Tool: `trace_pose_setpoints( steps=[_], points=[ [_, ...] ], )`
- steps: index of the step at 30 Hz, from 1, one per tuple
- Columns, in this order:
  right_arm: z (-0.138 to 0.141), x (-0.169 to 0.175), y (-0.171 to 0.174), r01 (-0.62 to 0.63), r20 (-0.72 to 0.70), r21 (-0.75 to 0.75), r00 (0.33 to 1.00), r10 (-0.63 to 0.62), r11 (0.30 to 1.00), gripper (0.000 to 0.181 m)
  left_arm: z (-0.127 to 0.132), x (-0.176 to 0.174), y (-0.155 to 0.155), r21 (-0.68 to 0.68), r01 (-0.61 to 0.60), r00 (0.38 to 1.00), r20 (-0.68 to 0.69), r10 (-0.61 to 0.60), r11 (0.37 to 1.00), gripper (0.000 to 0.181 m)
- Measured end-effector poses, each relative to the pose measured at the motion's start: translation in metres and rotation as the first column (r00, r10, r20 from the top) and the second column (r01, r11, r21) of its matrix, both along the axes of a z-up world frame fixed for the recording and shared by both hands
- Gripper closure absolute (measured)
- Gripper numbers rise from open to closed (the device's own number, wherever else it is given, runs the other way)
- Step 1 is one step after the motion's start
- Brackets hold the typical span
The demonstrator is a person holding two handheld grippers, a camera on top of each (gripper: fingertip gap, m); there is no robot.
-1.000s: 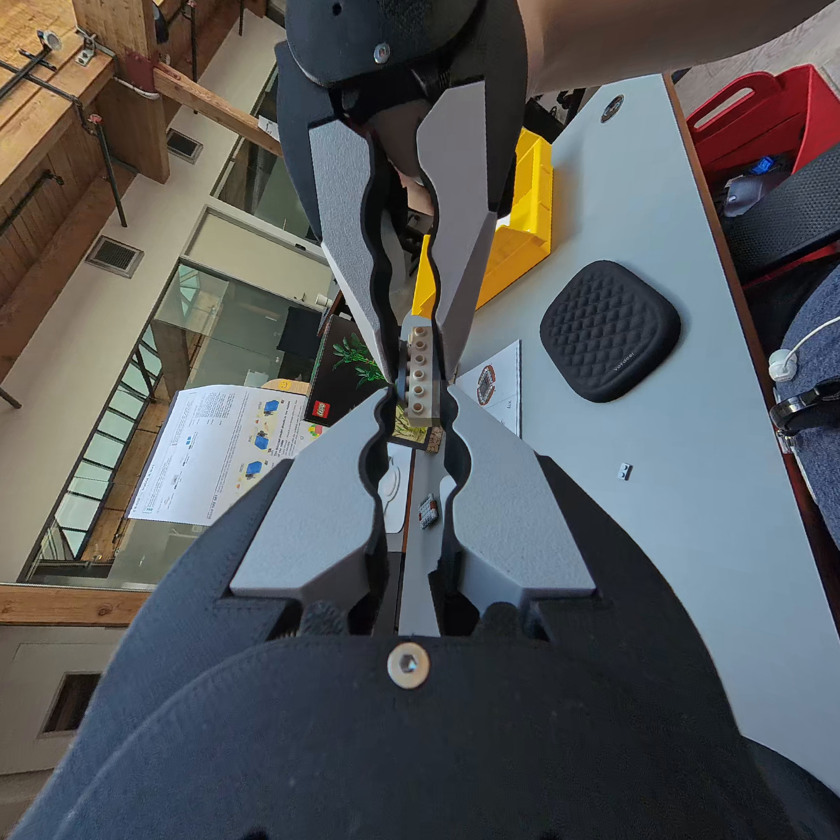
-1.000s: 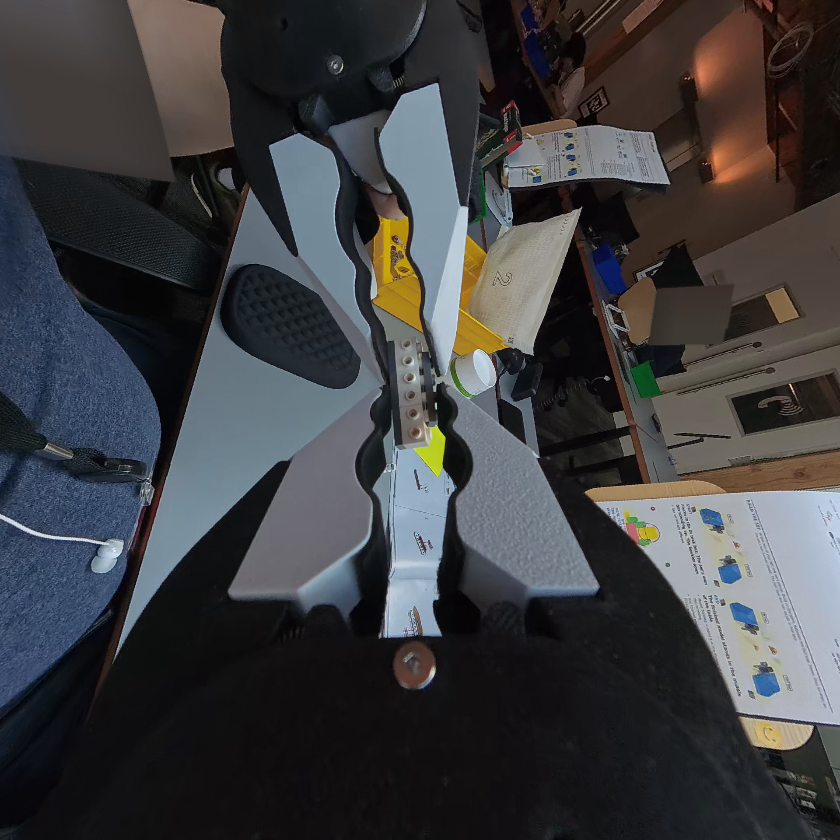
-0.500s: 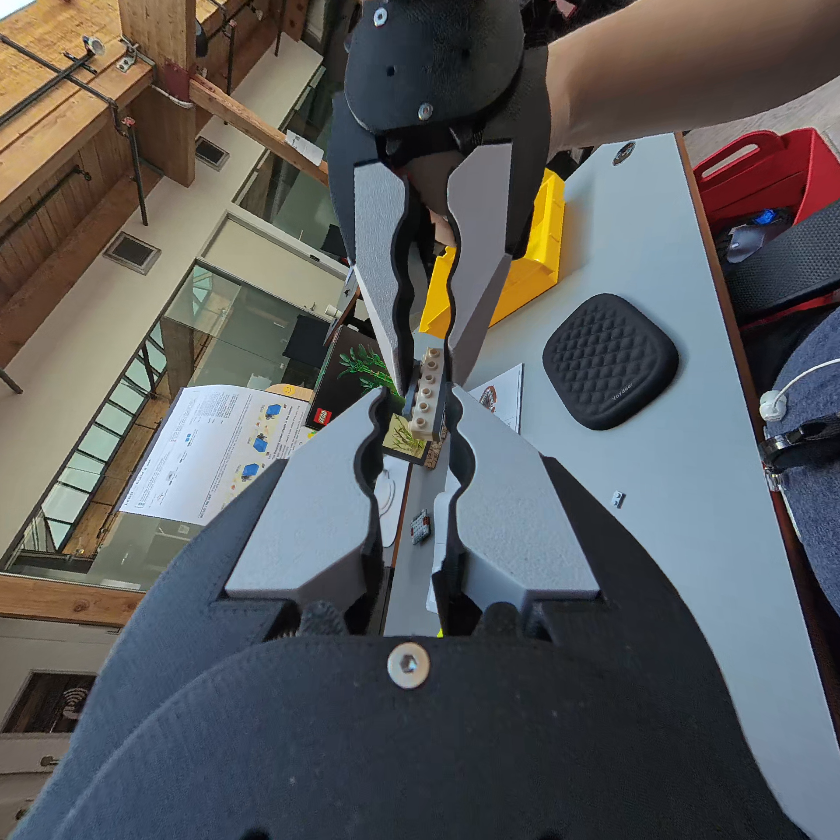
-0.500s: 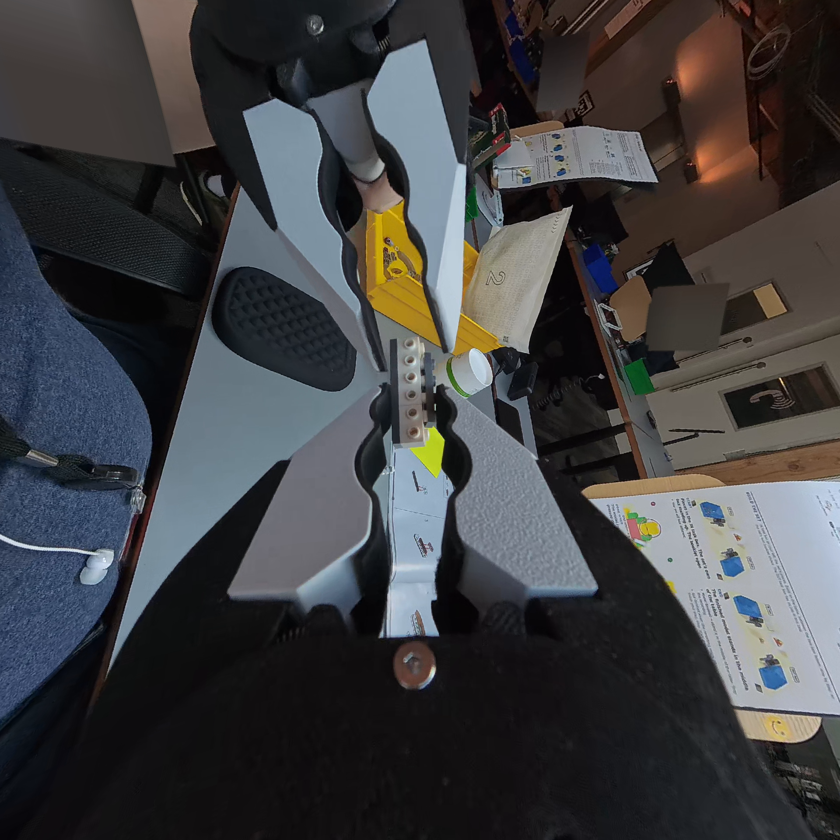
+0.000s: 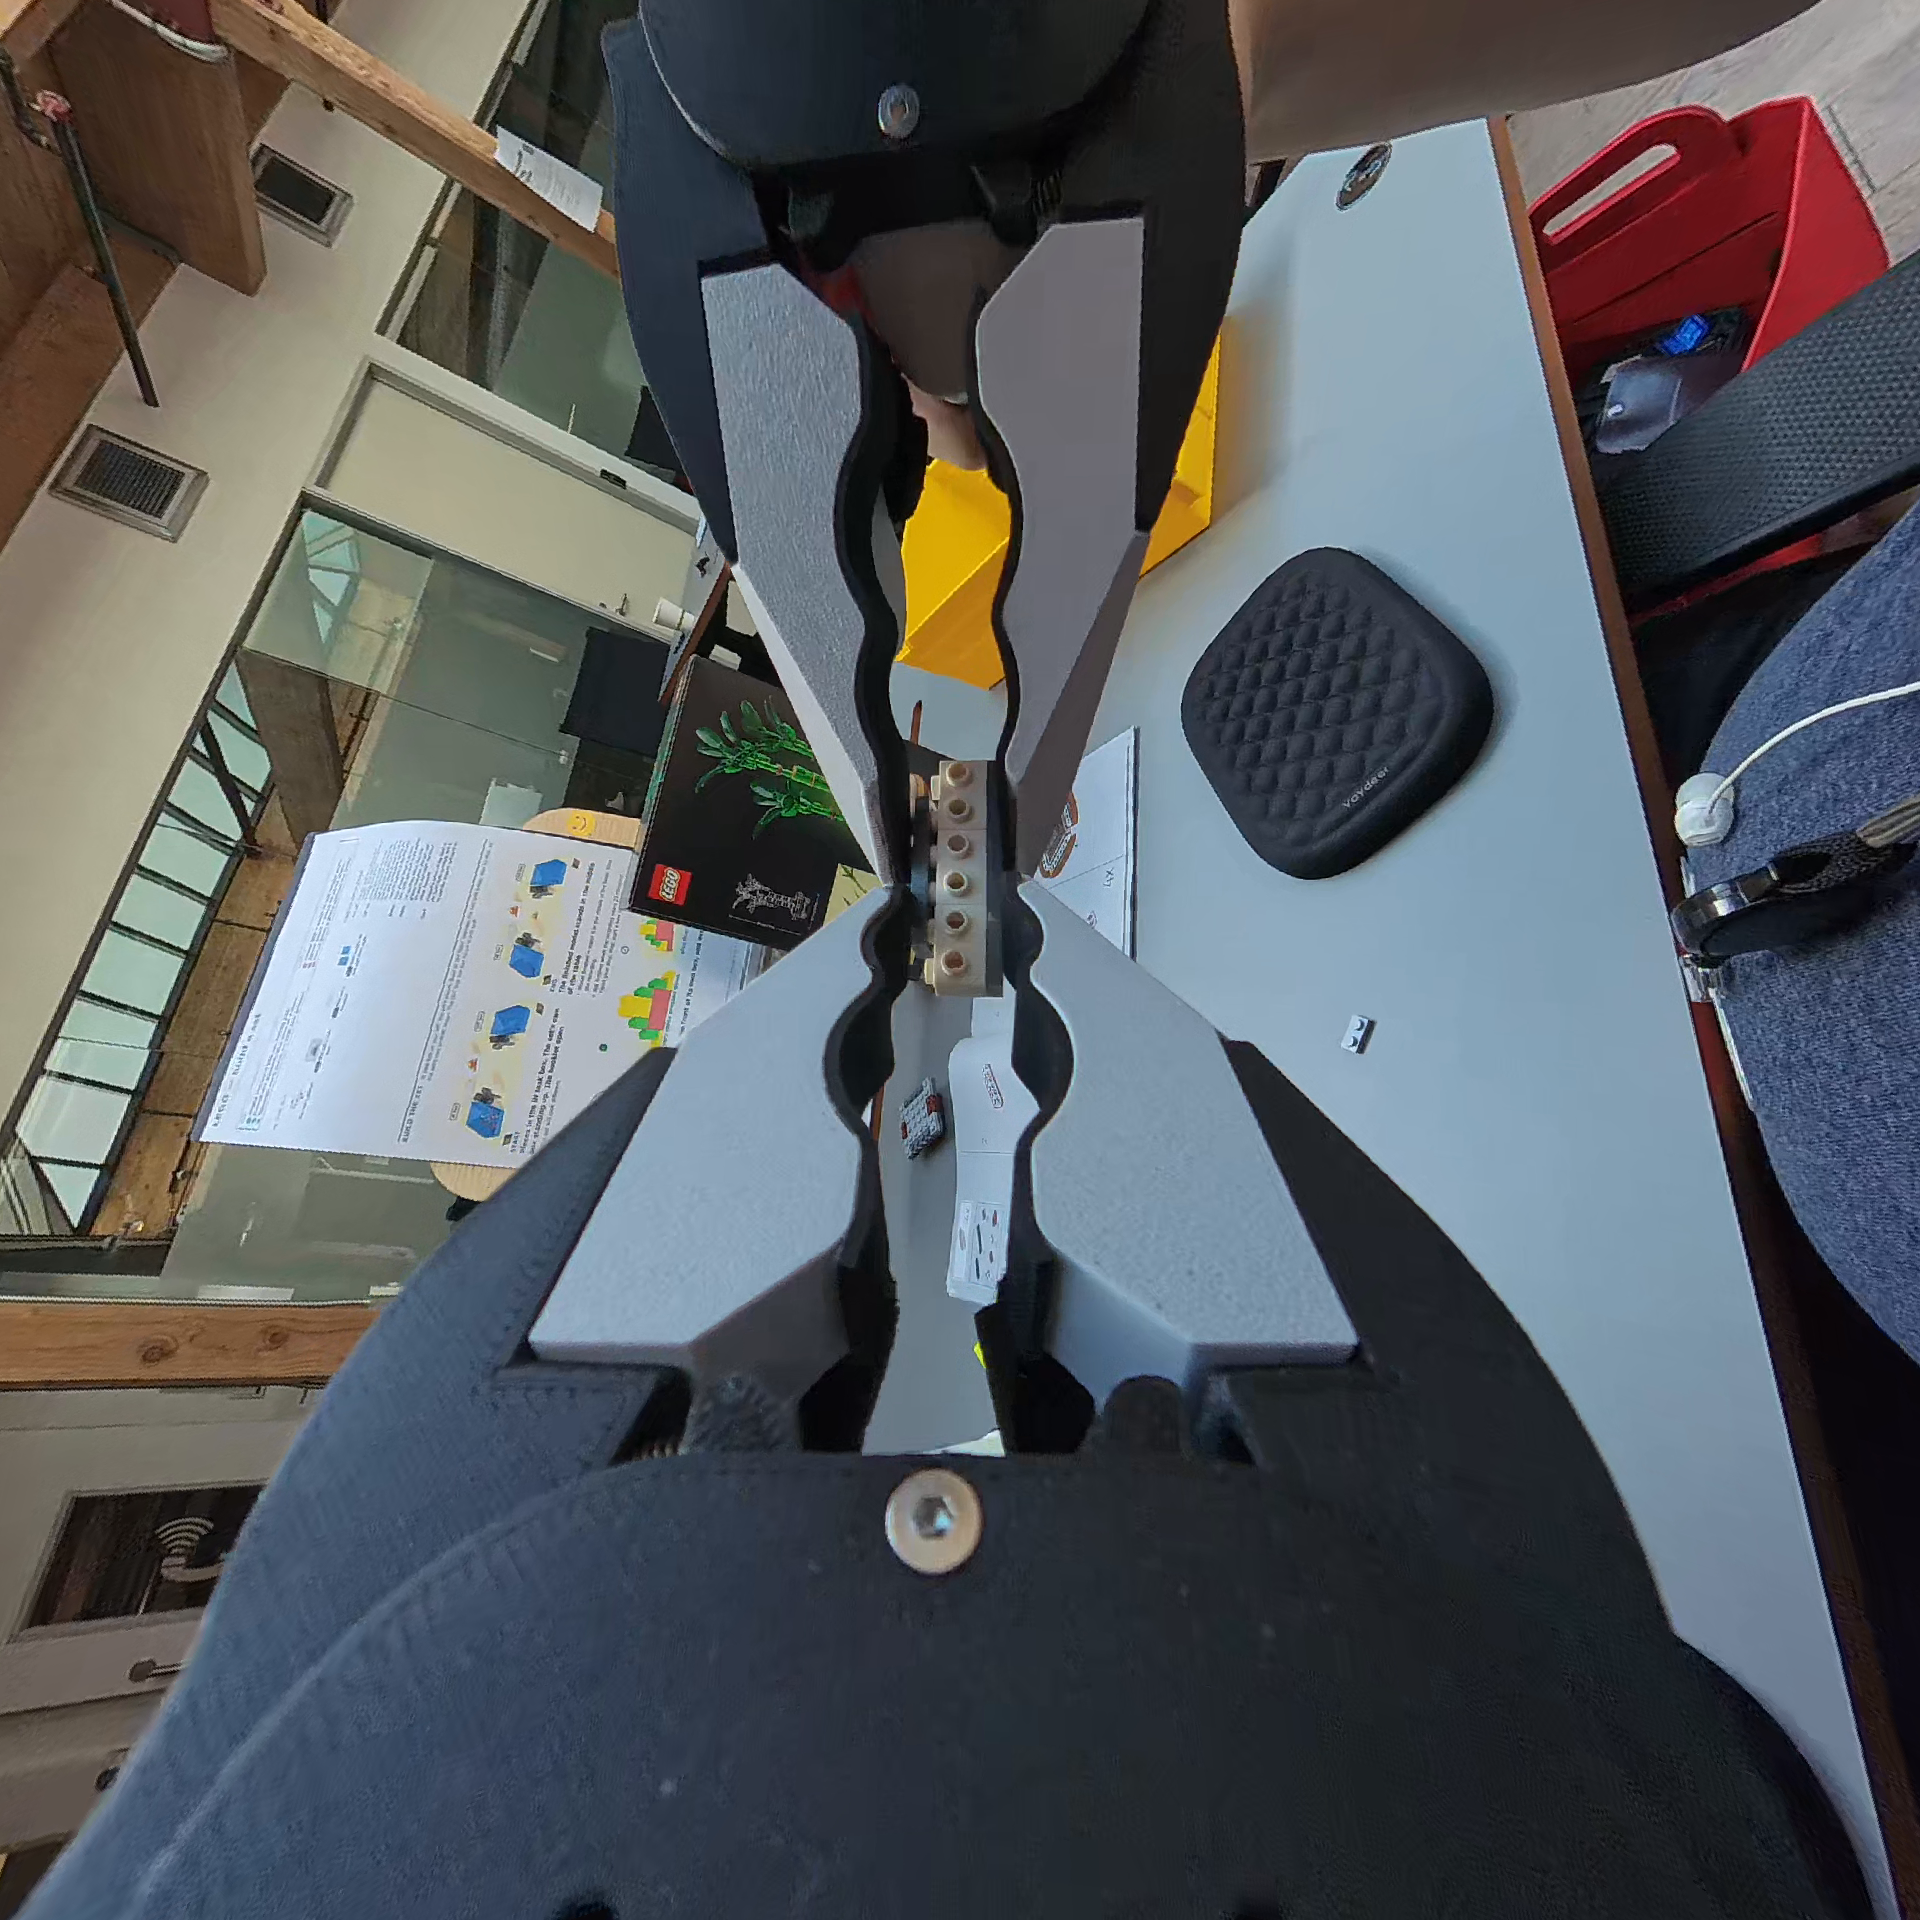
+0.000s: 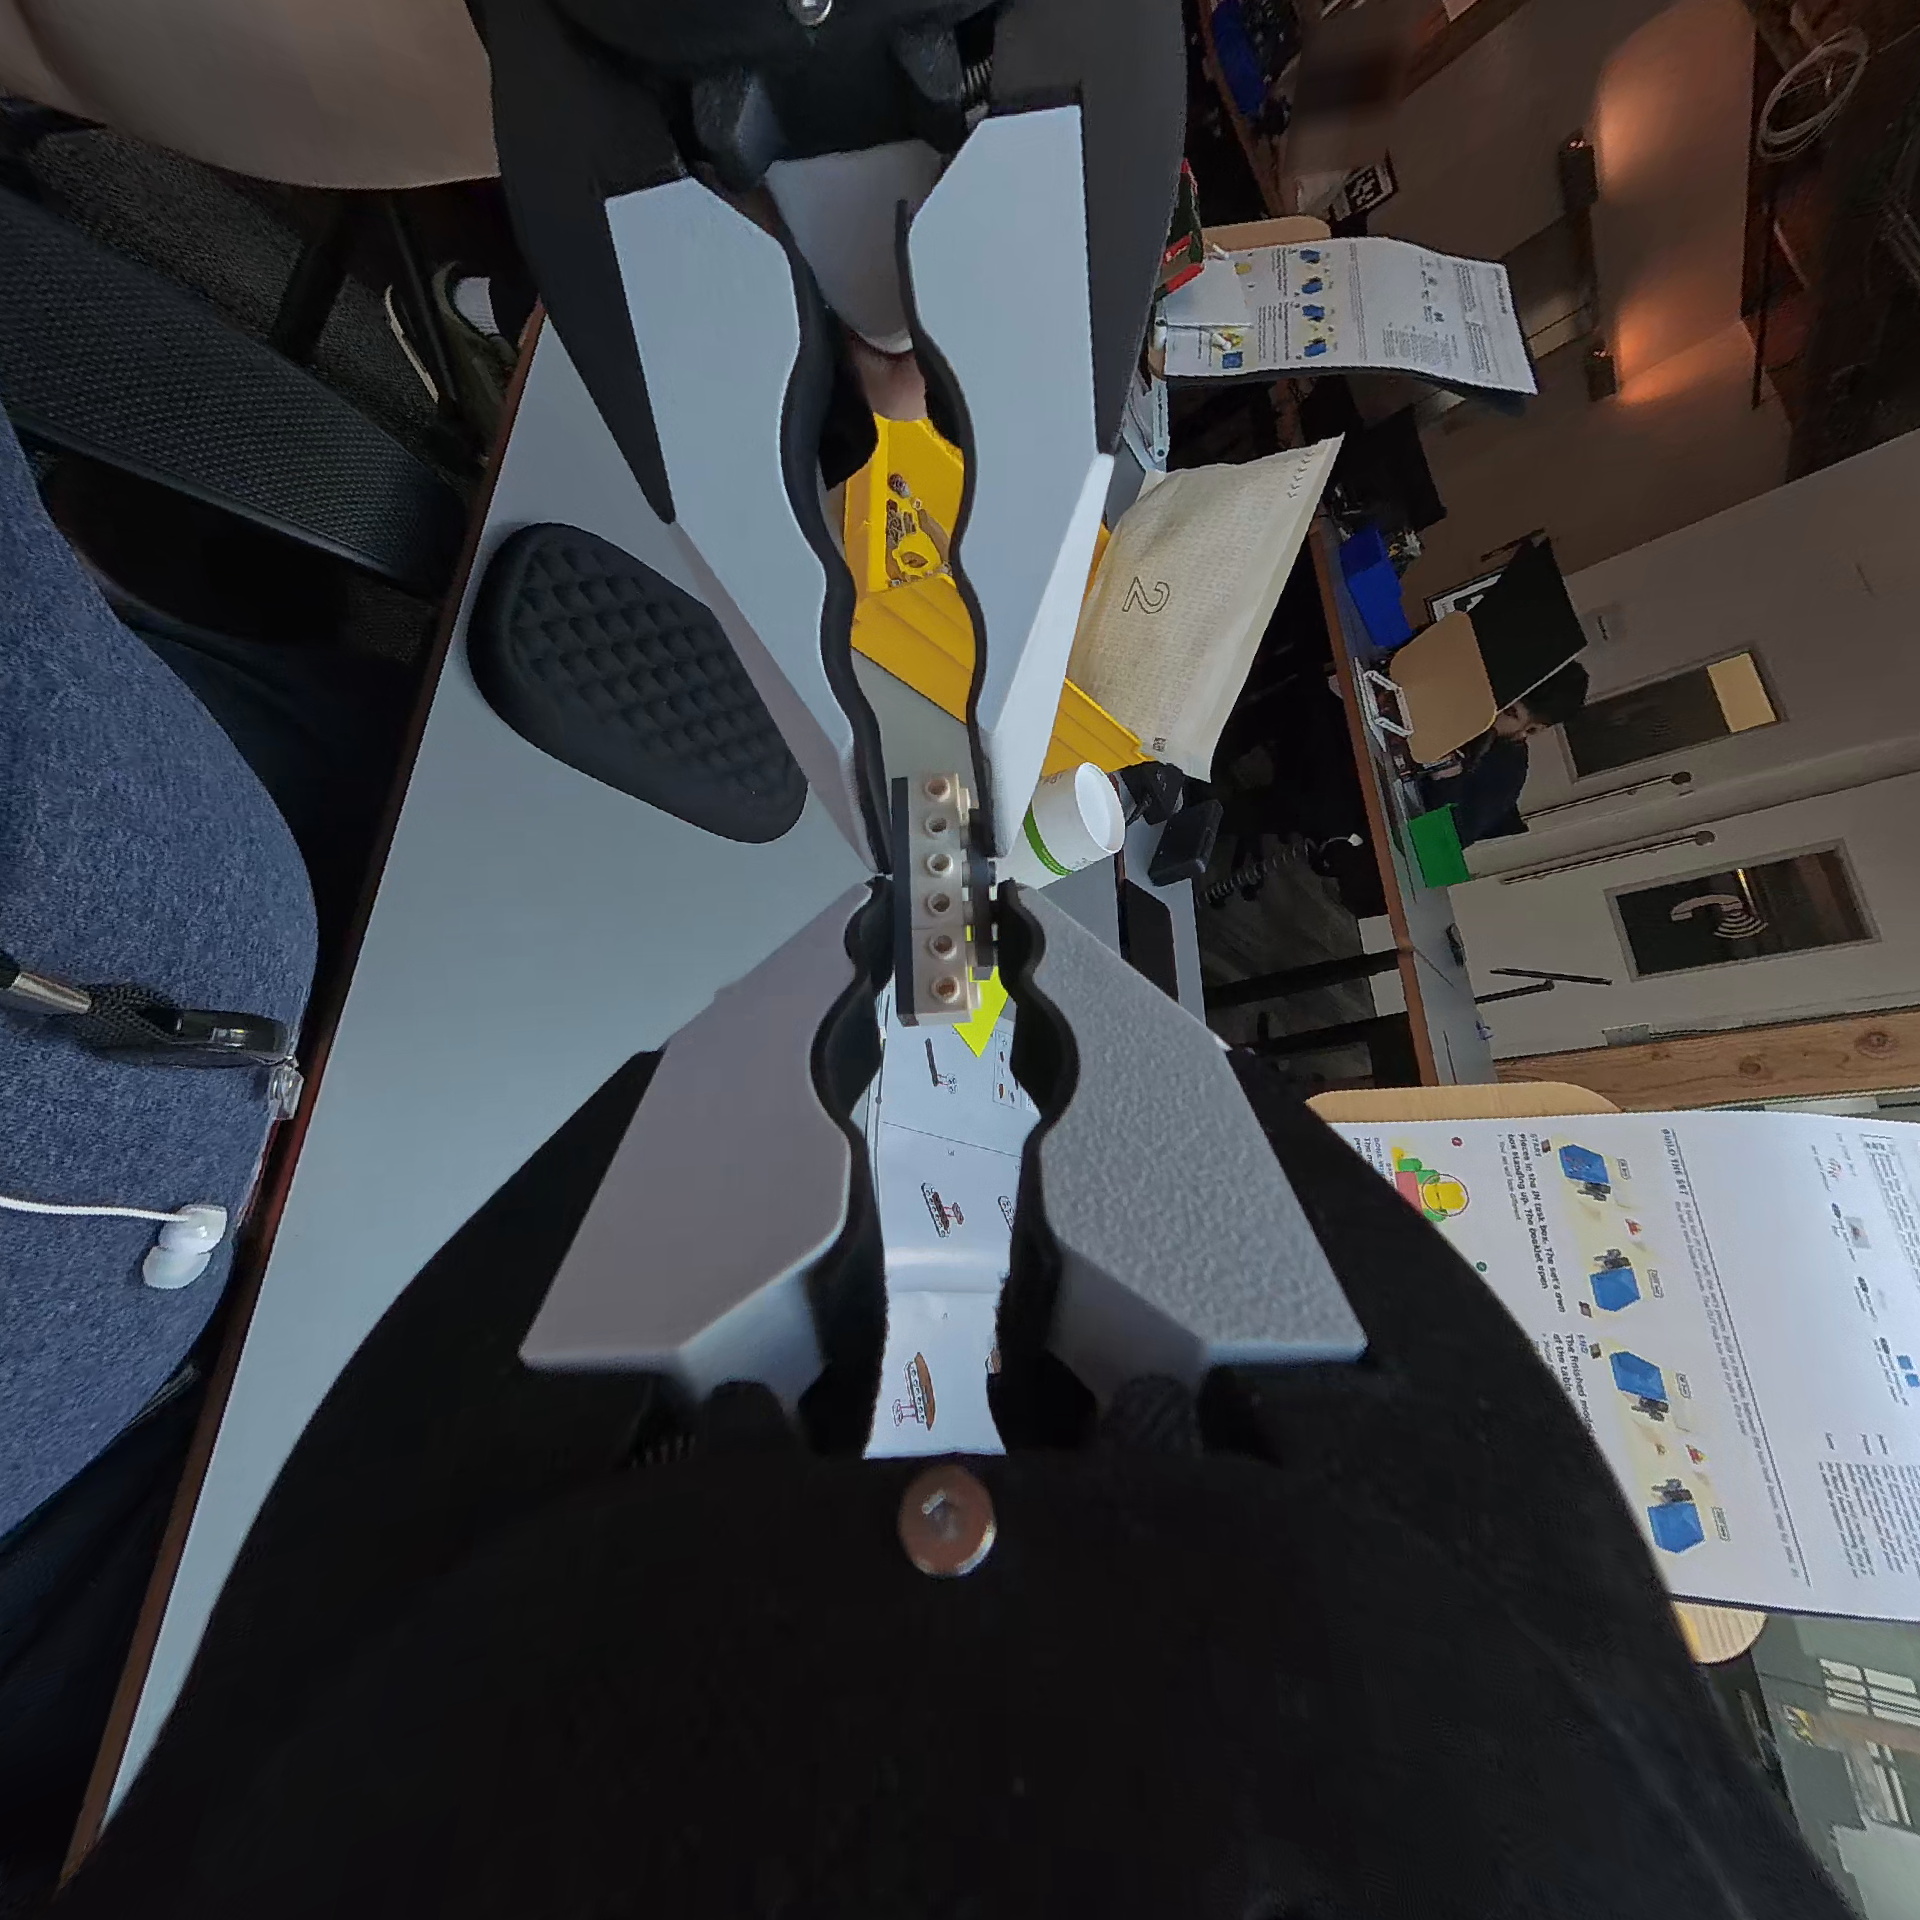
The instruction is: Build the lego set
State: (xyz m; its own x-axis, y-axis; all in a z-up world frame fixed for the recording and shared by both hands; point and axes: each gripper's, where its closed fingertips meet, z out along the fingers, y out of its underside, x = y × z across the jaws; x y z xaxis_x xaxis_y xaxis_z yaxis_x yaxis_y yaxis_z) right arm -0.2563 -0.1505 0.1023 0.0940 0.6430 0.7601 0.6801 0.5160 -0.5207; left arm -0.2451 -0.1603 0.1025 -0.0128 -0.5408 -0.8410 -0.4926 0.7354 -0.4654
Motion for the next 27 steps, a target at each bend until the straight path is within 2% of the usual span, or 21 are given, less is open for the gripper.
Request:
trace_pose_setpoints(
  steps=[11, 13, 15, 22, 27],
  points=[
    [0.003, 0.000, 0.003, -0.004, -0.022, 0.014, 1.000, 0.005, 1.000, 0.163, 0.002, 0.000, 0.003, -0.024, 0.003, 0.999, 0.039, -0.002, 1.000, 0.167],
    [0.005, 0.000, -0.001, -0.024, -0.032, 0.007, 0.999, 0.024, 1.000, 0.163, 0.008, 0.000, 0.002, -0.026, -0.003, 0.997, 0.081, 0.005, 1.000, 0.152],
    [0.004, -0.001, -0.003, -0.039, -0.023, 0.029, 0.999, 0.040, 0.999, 0.163, 0.007, -0.002, 0.003, -0.062, -0.009, 0.997, 0.081, 0.014, 0.998, 0.147],
    [0.001, -0.003, -0.006, -0.046, -0.013, 0.038, 0.999, 0.047, 0.998, 0.163, -0.009, 0.000, 0.007, -0.017, -0.036, 0.999, 0.005, 0.036, 0.999, 0.164],
    [0.001, -0.003, -0.003, -0.031, 0.005, 0.088, 1.000, 0.031, 0.996, 0.161, -0.008, 0.000, 0.010, 0.036, -0.058, 0.998, -0.004, 0.058, 0.998, 0.165]
  ],
)
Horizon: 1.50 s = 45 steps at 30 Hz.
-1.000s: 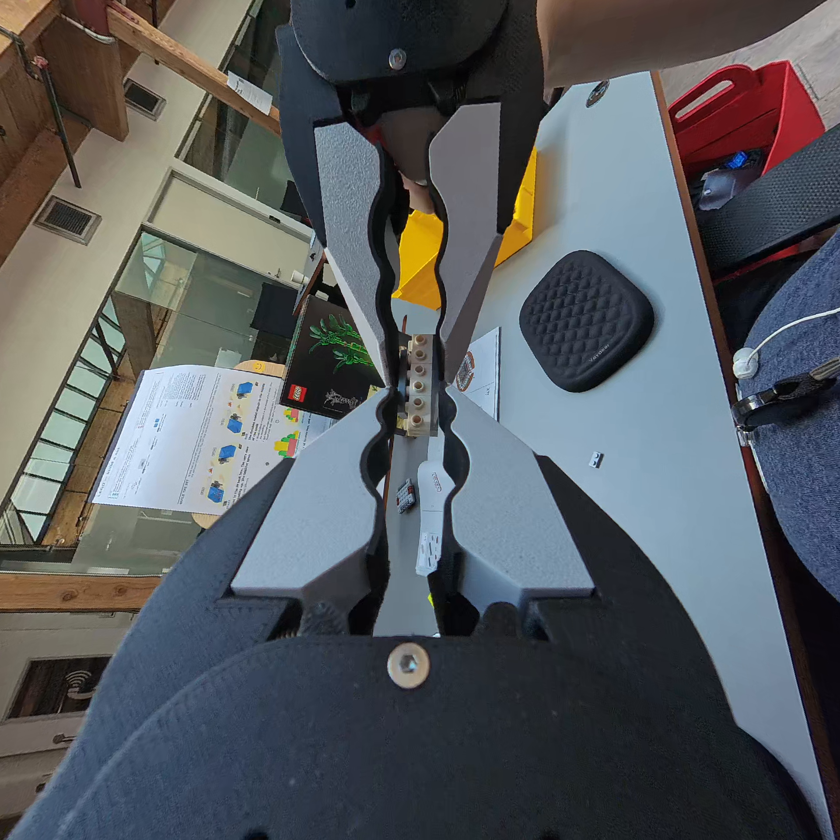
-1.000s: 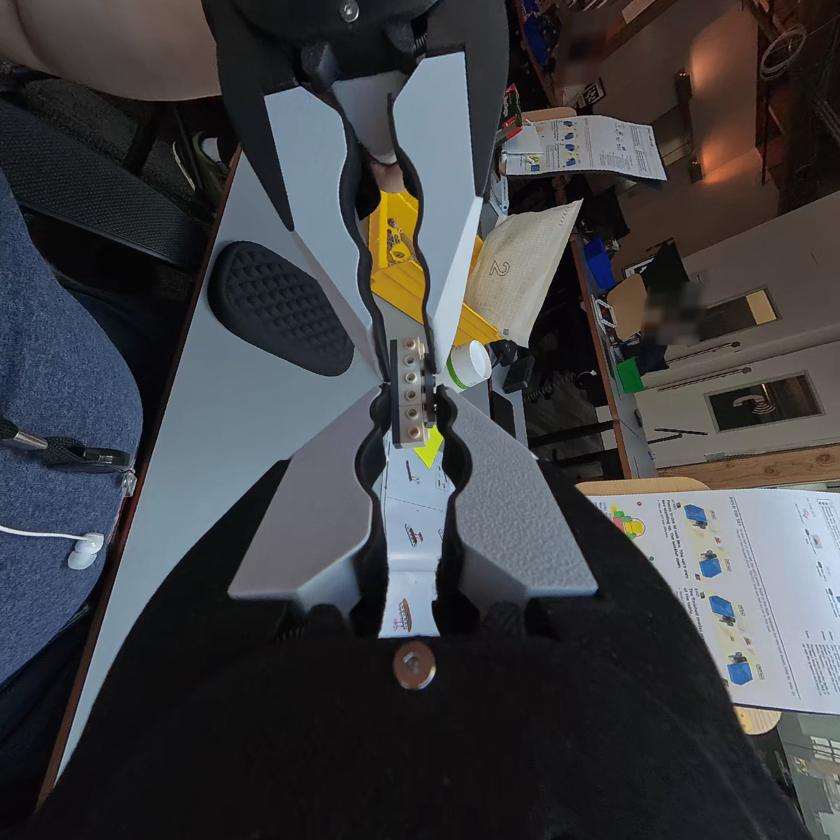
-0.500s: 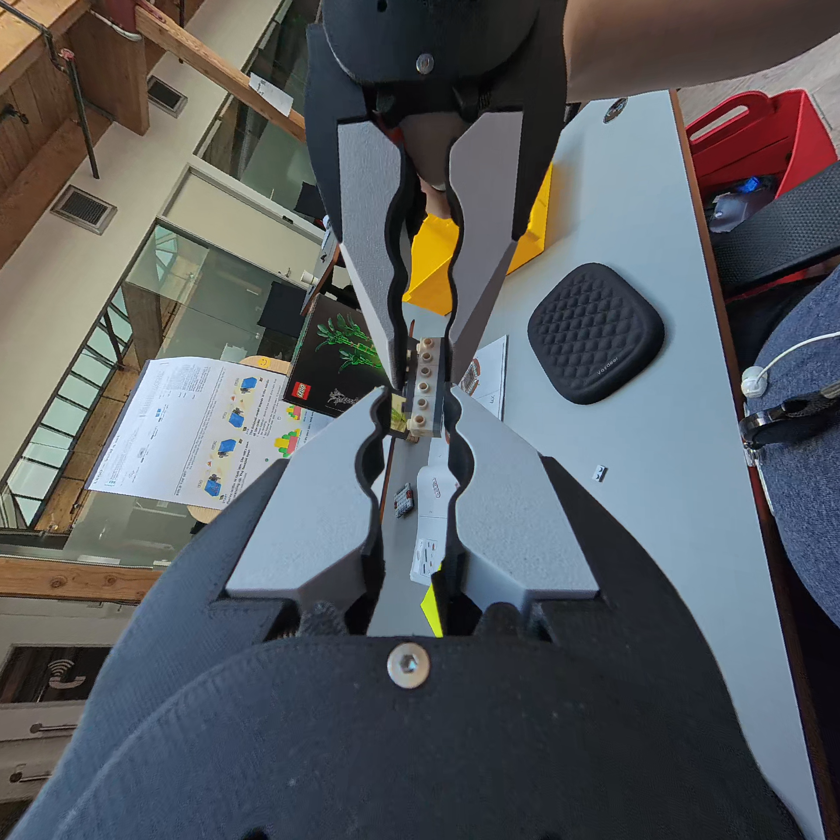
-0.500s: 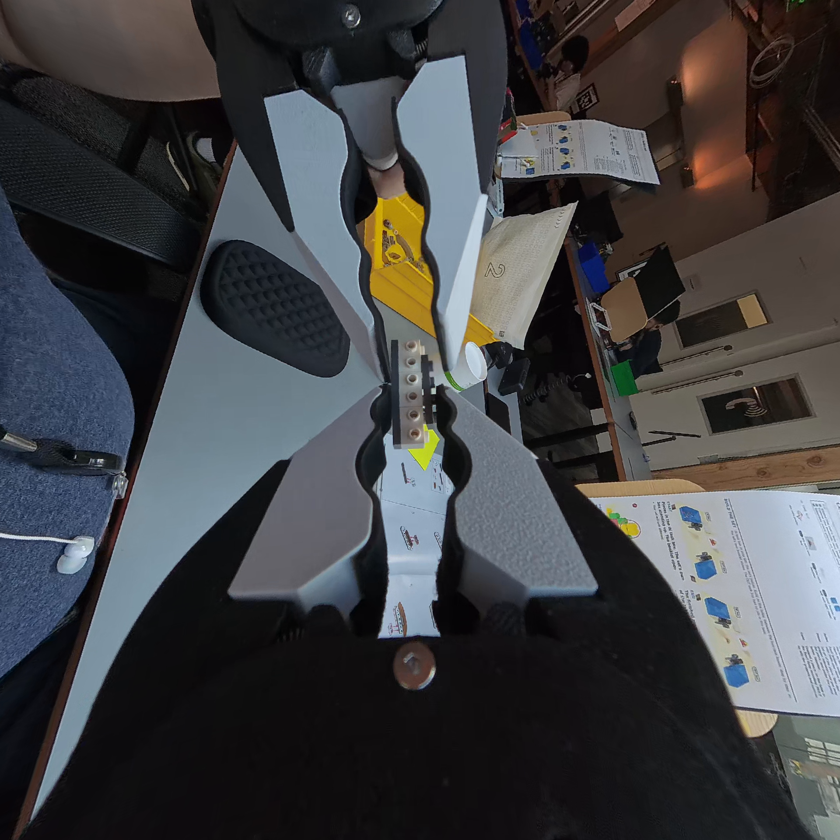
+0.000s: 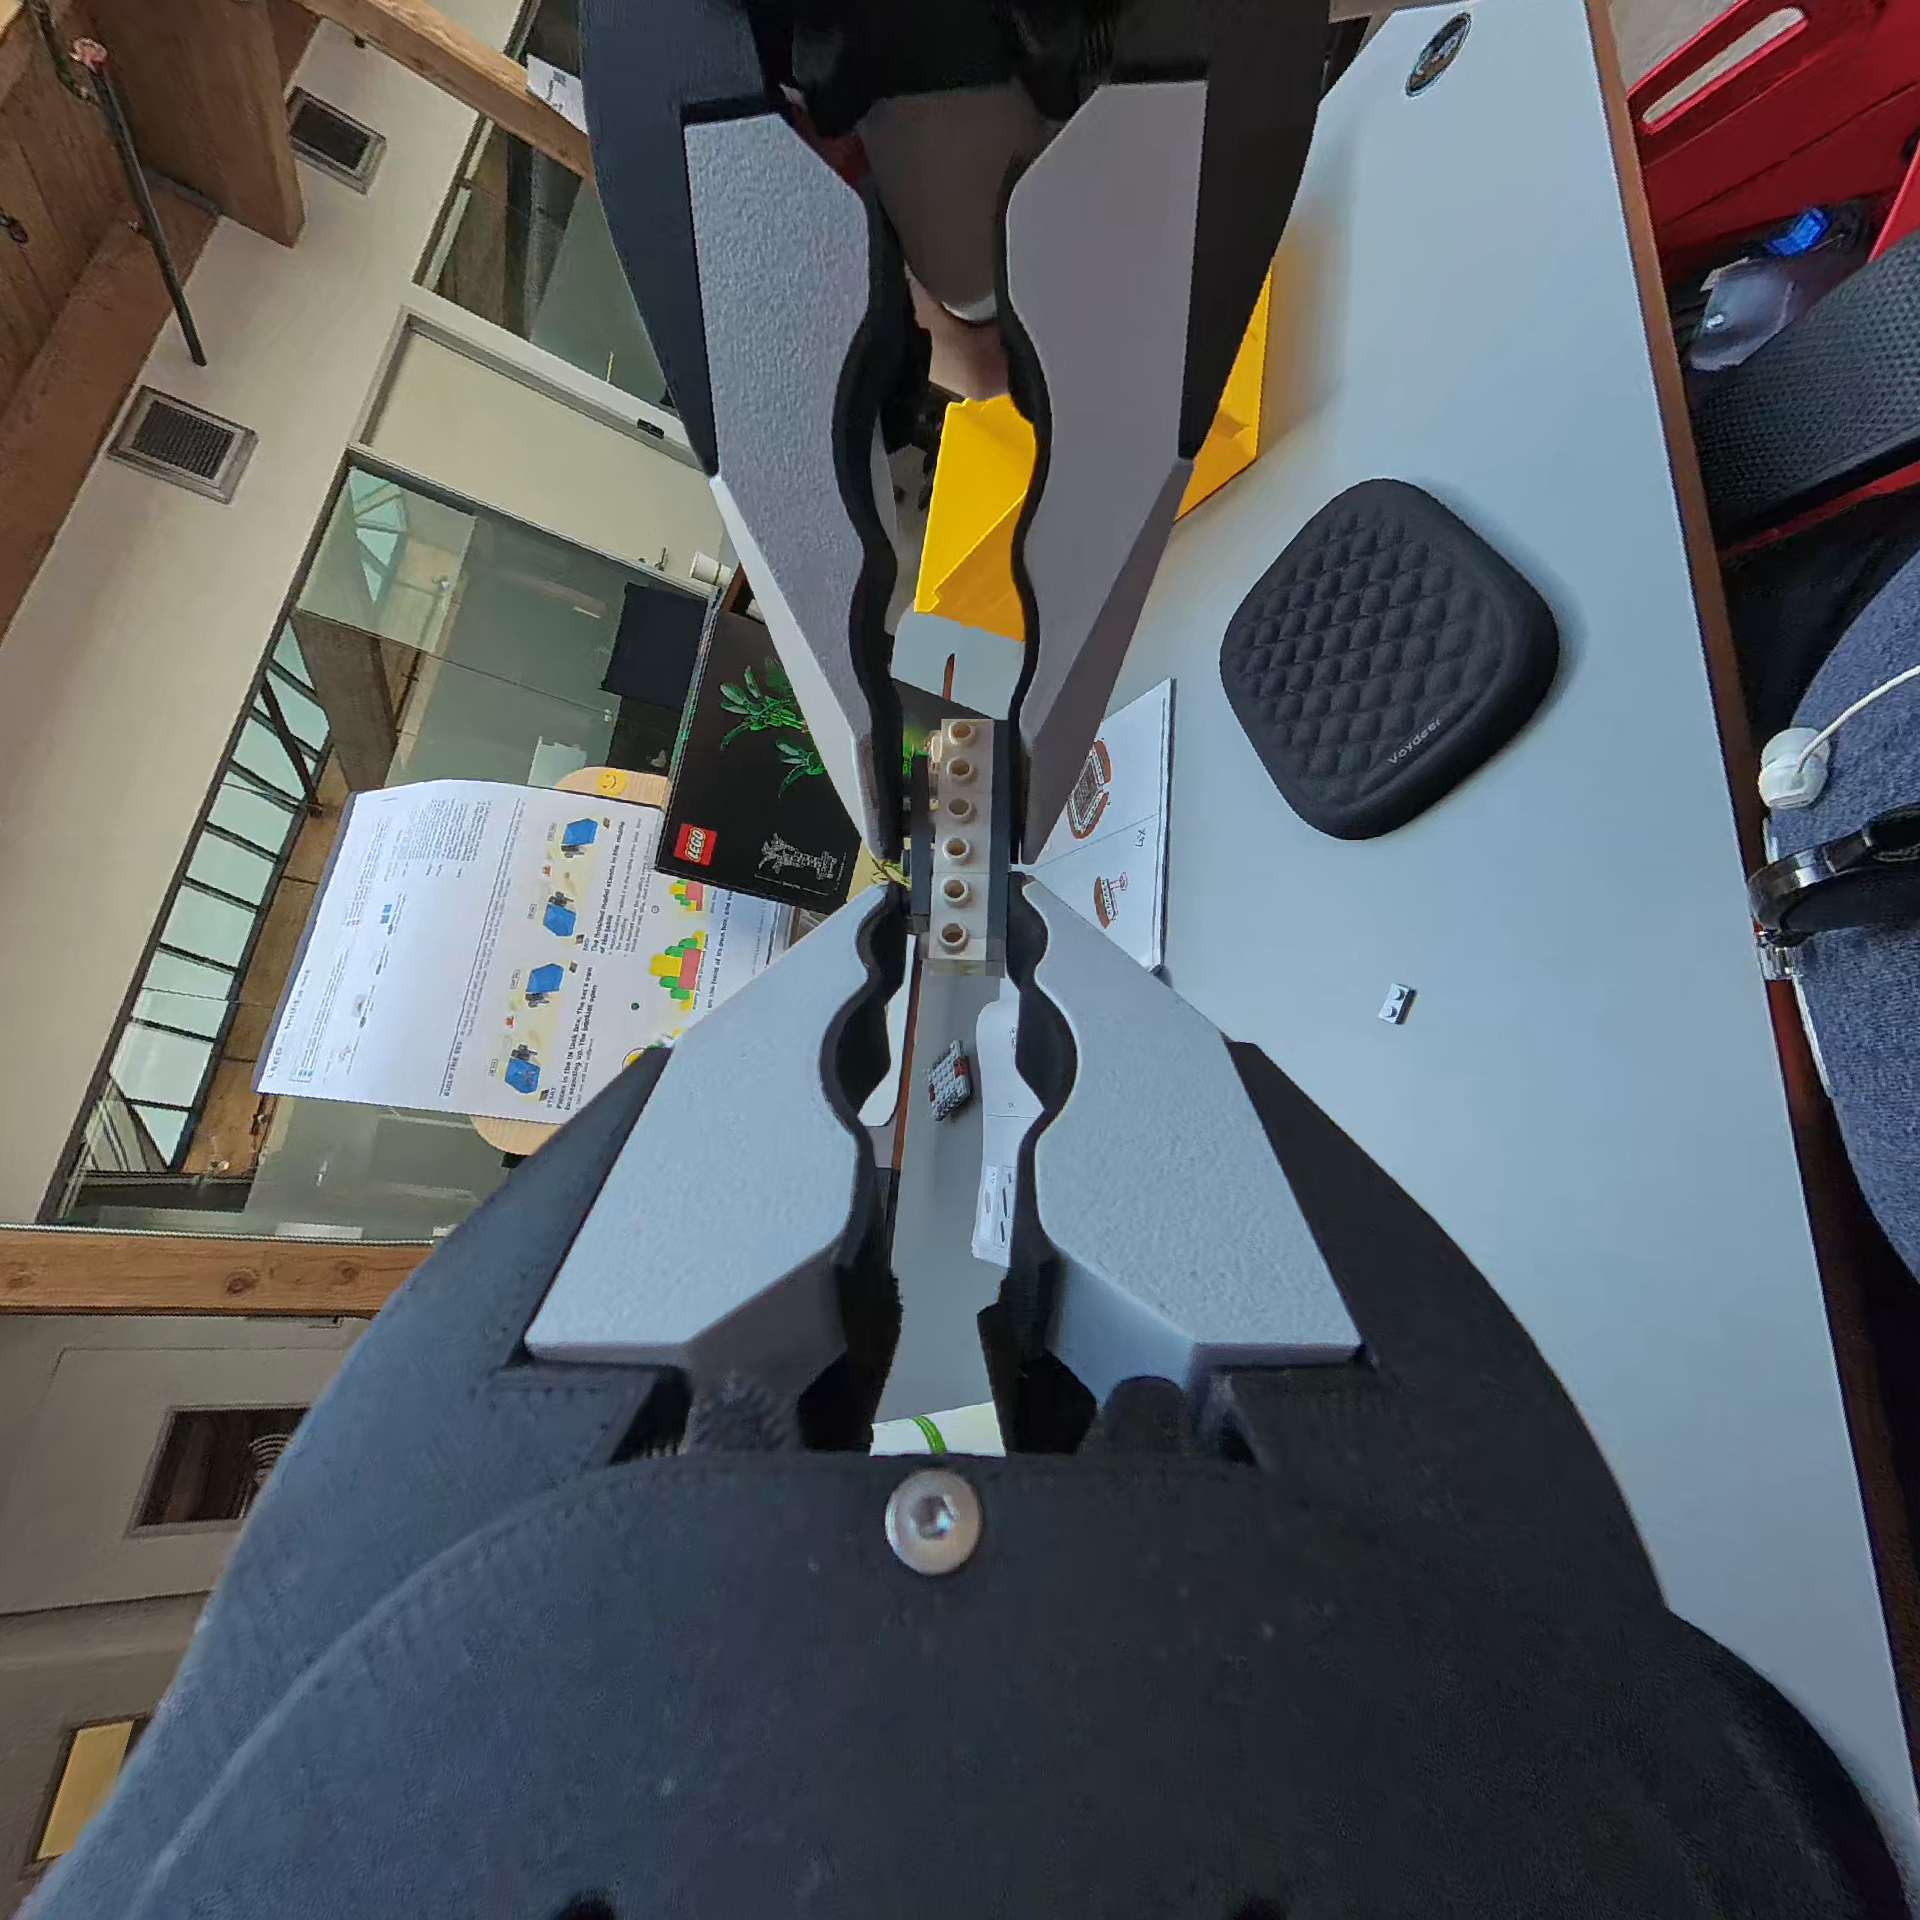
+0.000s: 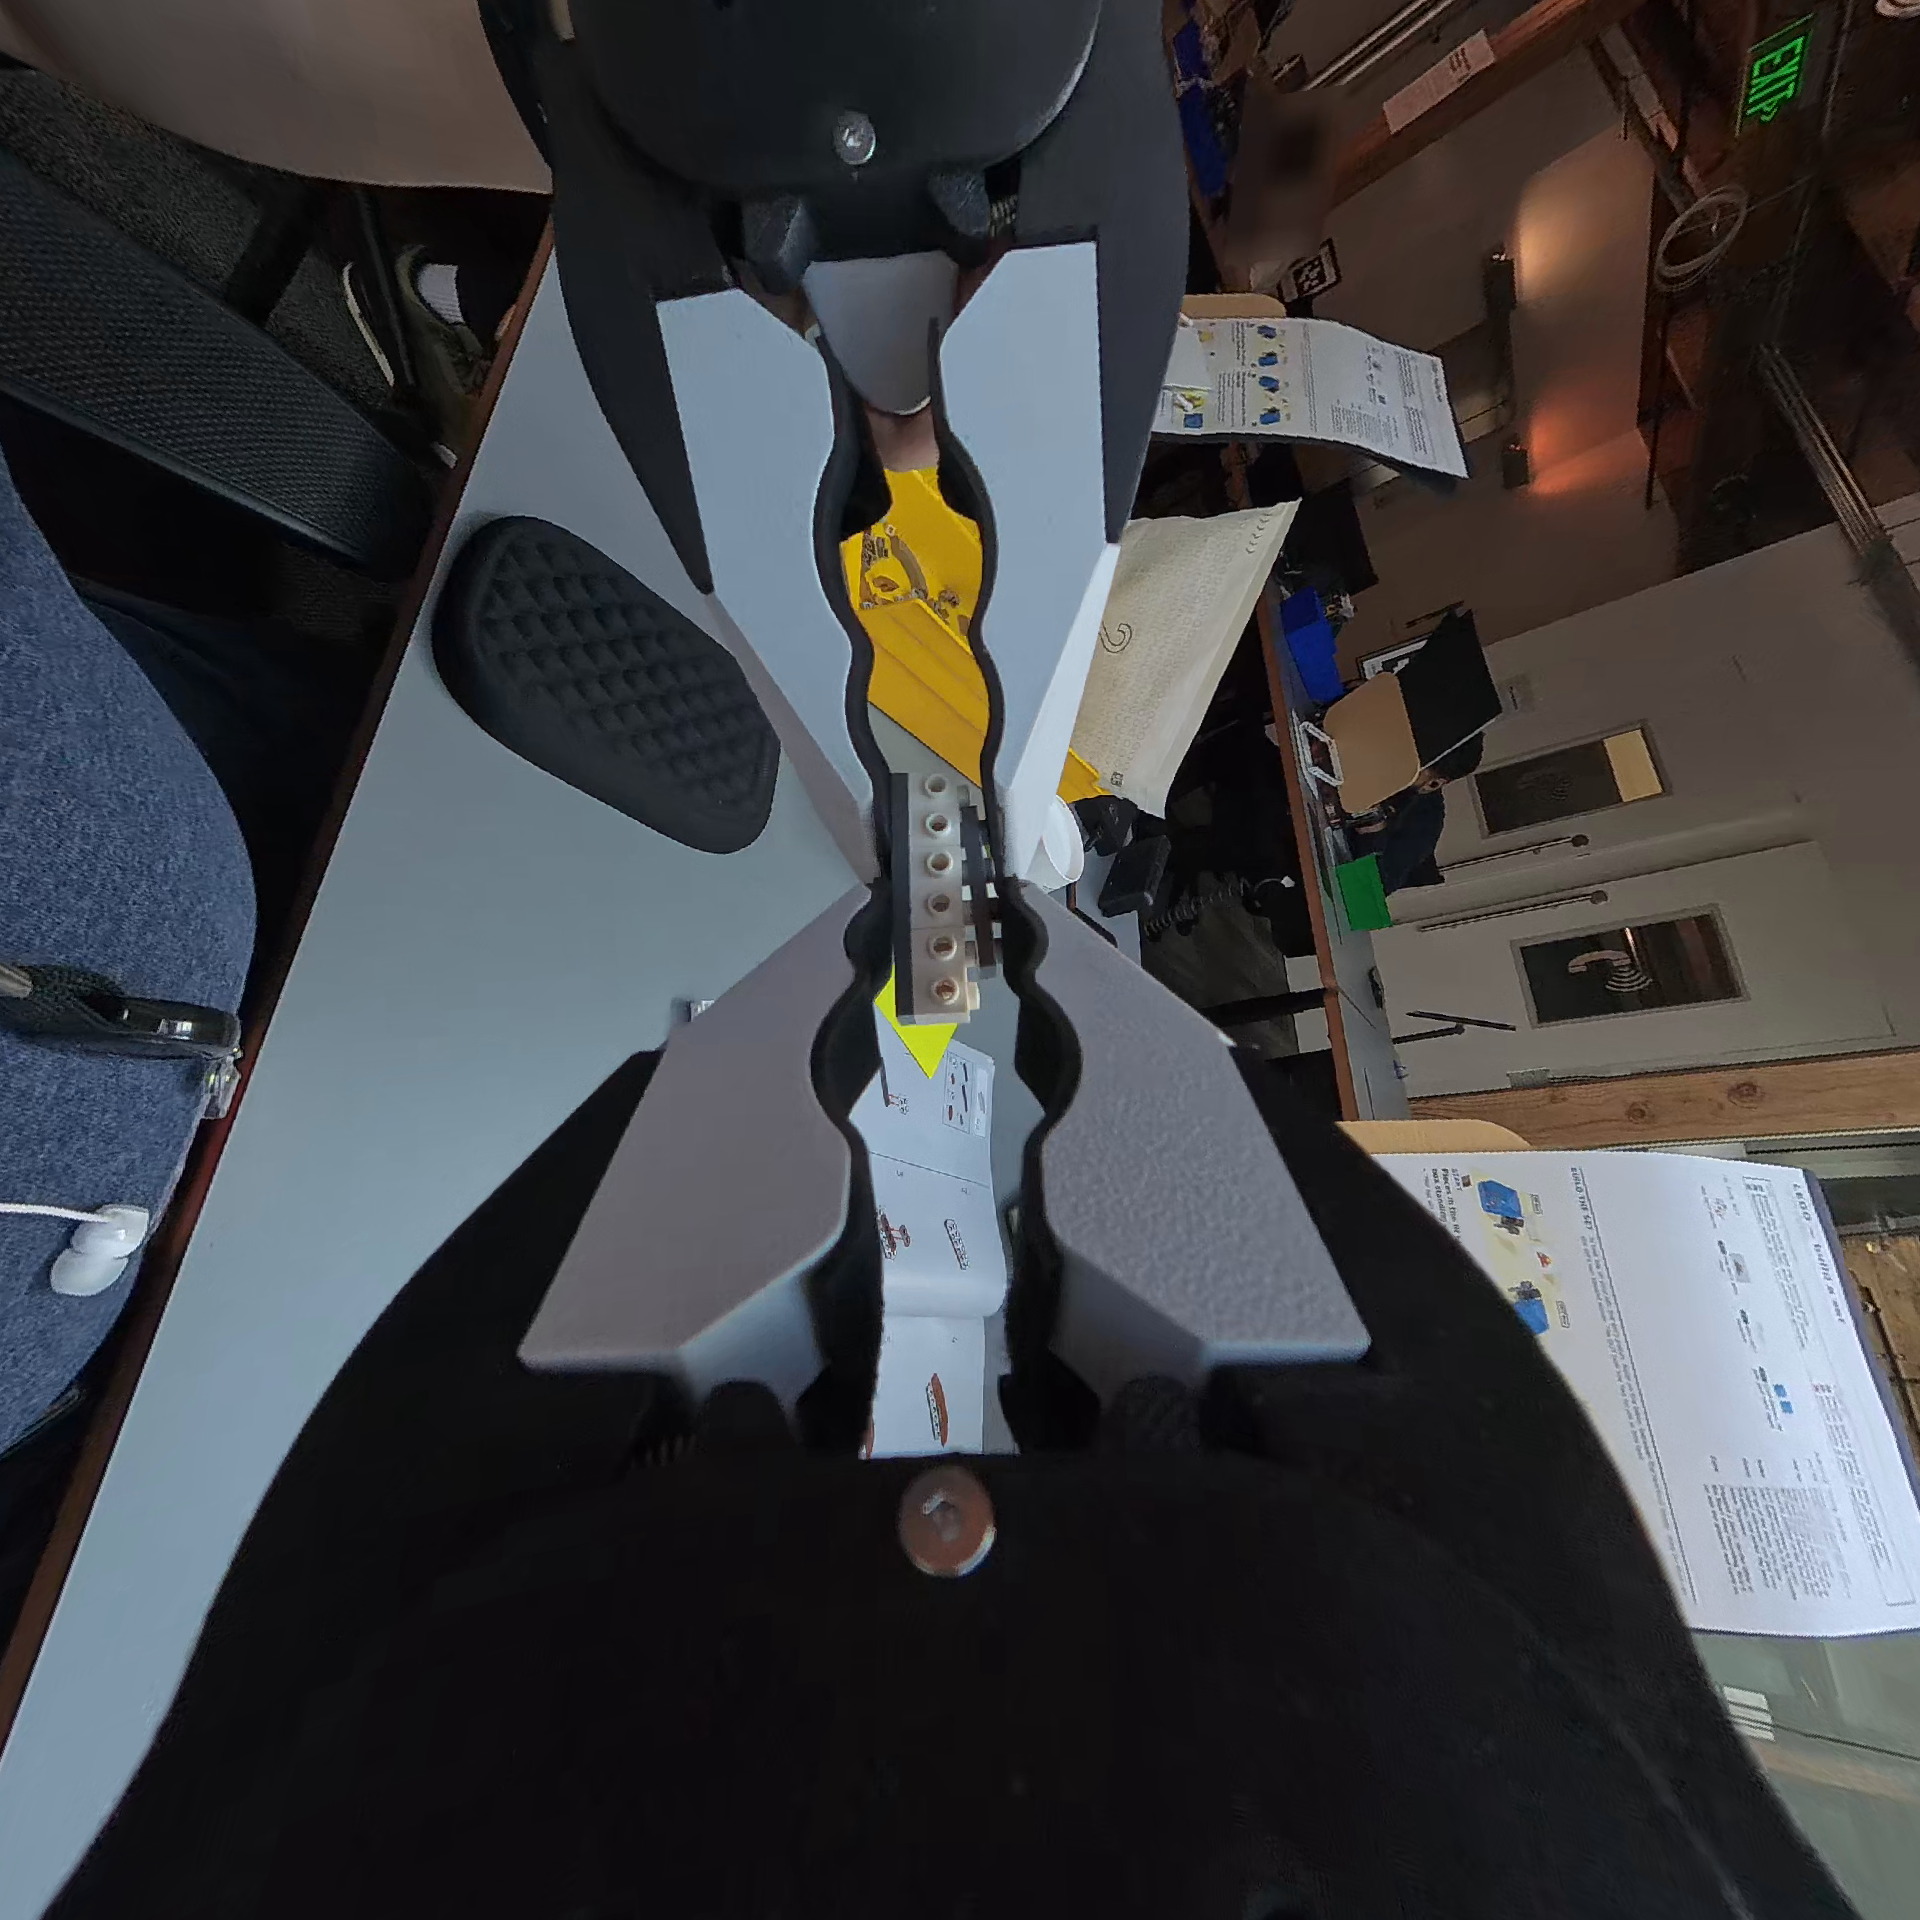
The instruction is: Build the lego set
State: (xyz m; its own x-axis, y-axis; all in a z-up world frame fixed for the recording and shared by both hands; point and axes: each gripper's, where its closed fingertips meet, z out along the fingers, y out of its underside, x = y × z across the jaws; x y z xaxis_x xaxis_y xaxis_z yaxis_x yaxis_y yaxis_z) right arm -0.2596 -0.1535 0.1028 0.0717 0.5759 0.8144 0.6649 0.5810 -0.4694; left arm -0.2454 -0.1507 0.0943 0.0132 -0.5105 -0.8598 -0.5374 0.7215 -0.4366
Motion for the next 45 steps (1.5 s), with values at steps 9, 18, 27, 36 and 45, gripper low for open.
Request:
trace_pose_setpoints(
  steps=[9, 18, 27, 36, 45],
  points=[
    [-0.003, -0.002, 0.001, 0.018, 0.048, 0.029, 0.999, -0.019, 0.999, 0.161, -0.001, -0.002, -0.001, 0.053, -0.002, 1.000, -0.013, 0.003, 0.999, 0.165],
    [-0.004, -0.001, -0.004, 0.019, 0.040, -0.028, 0.999, -0.018, 0.999, 0.165, -0.001, -0.001, -0.007, 0.046, 0.016, 1.000, -0.016, -0.016, 0.999, 0.165],
    [-0.006, -0.004, 0.002, 0.016, 0.021, 0.017, 1.000, -0.016, 1.000, 0.150, 0.001, -0.005, -0.013, 0.043, 0.053, 0.999, -0.012, -0.052, 0.998, 0.165],
    [-0.008, -0.004, 0.009, 0.103, 0.110, 0.180, 0.986, -0.124, 0.978, 0.162, 0.002, -0.003, -0.011, 0.068, 0.033, 0.999, -0.038, -0.030, 0.997, 0.166],
    [-0.018, -0.004, 0.013, 0.151, 0.094, 0.074, 0.983, -0.157, 0.986, 0.164, -0.007, -0.004, -0.006, 0.007, 0.012, 0.998, -0.058, -0.012, 1.000, 0.165]
  ],
)
